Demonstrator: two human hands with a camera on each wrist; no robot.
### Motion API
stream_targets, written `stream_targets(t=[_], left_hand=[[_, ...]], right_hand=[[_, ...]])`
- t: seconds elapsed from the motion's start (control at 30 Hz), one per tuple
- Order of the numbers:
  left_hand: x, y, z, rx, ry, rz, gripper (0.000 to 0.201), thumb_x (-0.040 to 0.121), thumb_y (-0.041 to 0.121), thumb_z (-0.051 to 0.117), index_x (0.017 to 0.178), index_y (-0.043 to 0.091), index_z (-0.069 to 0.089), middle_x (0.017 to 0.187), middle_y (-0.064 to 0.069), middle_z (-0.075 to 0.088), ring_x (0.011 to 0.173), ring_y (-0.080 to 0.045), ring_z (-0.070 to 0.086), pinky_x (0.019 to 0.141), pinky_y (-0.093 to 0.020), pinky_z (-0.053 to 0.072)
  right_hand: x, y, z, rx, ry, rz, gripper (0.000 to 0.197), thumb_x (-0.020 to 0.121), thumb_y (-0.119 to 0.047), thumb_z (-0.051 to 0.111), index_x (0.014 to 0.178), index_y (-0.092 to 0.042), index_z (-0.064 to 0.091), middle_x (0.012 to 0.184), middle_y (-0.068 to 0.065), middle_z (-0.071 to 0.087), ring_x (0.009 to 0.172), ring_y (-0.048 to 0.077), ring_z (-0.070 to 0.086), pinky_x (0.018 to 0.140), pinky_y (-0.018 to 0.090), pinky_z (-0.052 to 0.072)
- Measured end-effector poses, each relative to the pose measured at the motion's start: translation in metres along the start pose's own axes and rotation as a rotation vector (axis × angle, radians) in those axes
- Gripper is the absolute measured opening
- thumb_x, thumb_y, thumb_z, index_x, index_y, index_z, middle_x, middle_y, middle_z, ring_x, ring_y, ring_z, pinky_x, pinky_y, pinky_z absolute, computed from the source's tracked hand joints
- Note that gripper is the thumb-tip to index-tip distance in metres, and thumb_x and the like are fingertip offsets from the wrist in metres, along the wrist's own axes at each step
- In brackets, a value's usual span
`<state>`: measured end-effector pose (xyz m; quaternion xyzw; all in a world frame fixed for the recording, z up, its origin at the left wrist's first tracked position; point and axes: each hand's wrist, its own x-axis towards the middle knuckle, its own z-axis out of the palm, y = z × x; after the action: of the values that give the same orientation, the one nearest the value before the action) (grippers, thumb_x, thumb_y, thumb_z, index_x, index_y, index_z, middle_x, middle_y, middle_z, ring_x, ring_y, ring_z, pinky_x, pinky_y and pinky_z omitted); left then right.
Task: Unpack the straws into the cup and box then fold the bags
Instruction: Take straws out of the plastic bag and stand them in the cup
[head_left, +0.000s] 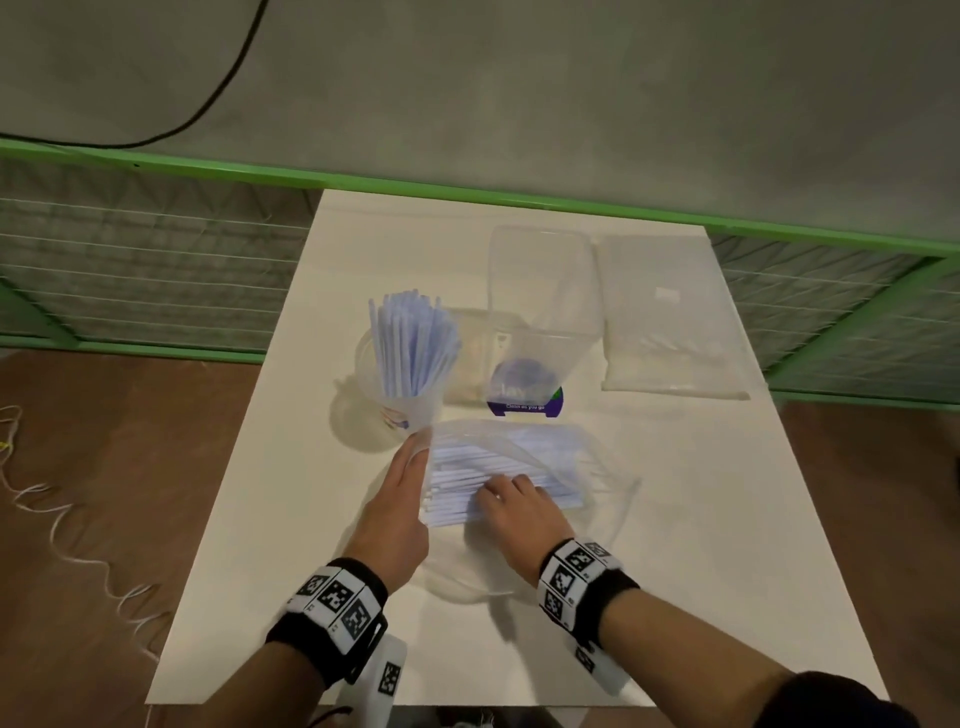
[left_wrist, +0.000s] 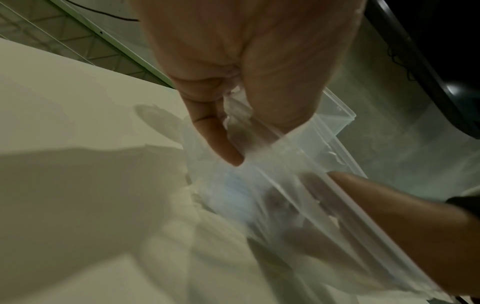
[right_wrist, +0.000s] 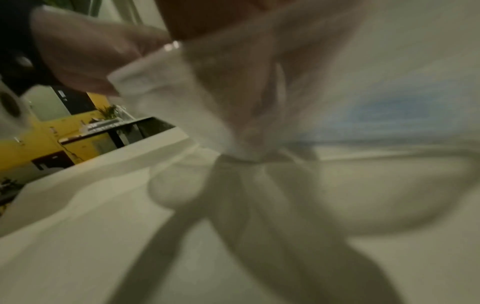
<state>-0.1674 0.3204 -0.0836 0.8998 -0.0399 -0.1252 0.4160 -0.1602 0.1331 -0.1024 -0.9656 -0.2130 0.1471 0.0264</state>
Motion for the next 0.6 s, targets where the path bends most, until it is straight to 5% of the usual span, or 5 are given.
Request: stream_targets(t=[0.6], left_hand=[[-0.0050,0.0021,0.0039,0.016,0.015,-0.014,0.100,0.074,-0.021,0.043,0.158,0.027,0.015,0.164,0.020,0.008,0.147,-0.009,0.028,0.113,-0.027,0.037]], right_hand=[[0.0069,-0.0035,0.0092,-0.056,-0.009,0.043,0.039,0.094,-0.006,0.046,0.133,-0.013,0.044,0.133,0.010,0.051,0.120,0.033,0.048,0.101,0.044,0.037]])
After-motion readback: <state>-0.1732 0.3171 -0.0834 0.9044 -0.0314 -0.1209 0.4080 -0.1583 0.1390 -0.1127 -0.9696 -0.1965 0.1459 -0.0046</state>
